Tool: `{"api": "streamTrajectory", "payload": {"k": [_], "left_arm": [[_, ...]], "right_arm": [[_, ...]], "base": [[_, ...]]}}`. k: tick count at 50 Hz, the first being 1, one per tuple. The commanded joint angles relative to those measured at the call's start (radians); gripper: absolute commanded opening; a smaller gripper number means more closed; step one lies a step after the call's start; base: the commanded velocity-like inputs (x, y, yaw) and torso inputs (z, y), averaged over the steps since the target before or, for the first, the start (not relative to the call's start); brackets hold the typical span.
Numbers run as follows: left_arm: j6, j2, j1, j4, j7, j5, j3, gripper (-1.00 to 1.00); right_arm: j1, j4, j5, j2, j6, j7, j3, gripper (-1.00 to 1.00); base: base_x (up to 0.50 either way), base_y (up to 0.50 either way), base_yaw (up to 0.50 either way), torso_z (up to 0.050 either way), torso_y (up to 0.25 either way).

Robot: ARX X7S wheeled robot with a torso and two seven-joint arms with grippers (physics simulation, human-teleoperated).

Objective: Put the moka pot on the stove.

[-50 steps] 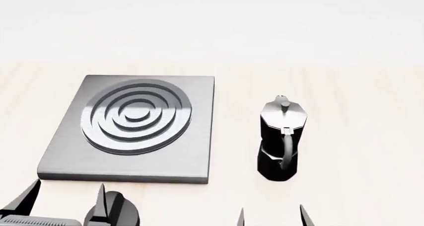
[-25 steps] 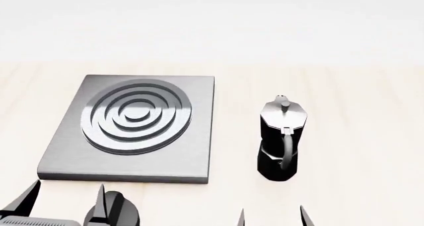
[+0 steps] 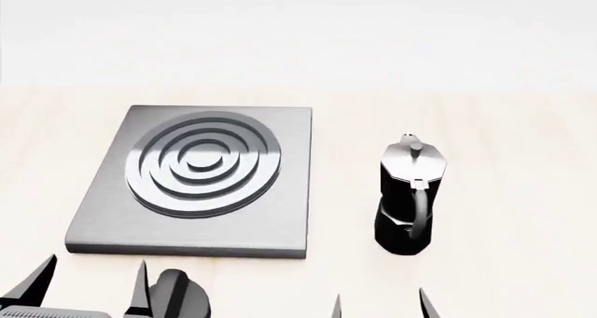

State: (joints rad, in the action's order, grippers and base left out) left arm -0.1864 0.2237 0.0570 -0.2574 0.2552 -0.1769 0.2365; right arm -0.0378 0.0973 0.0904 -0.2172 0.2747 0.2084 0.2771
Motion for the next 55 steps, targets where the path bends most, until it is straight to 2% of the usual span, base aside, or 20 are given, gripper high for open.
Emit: {"api": "streamTrajectory", "payload": {"k": [1,55], "left_arm": [[-0.012,-0.011,0.000,-0.020,-0.019,0.002,-0.022,1.00],[-0.017,0.013,0.007,-0.017,0.002,-0.019,0.002,1.00]], "right_arm": [[0.001,-0.002,-0.001,0.014,-0.009,-0.021,-0.016,1.00],[-0.006,0.002,0.020,-0.007,0.000,-0.004,0.014,1.00]], "base": [[0.00,0.13,0.00,0.000,0.000],[0.00,0.13,0.00,0.000,0.000]]}}
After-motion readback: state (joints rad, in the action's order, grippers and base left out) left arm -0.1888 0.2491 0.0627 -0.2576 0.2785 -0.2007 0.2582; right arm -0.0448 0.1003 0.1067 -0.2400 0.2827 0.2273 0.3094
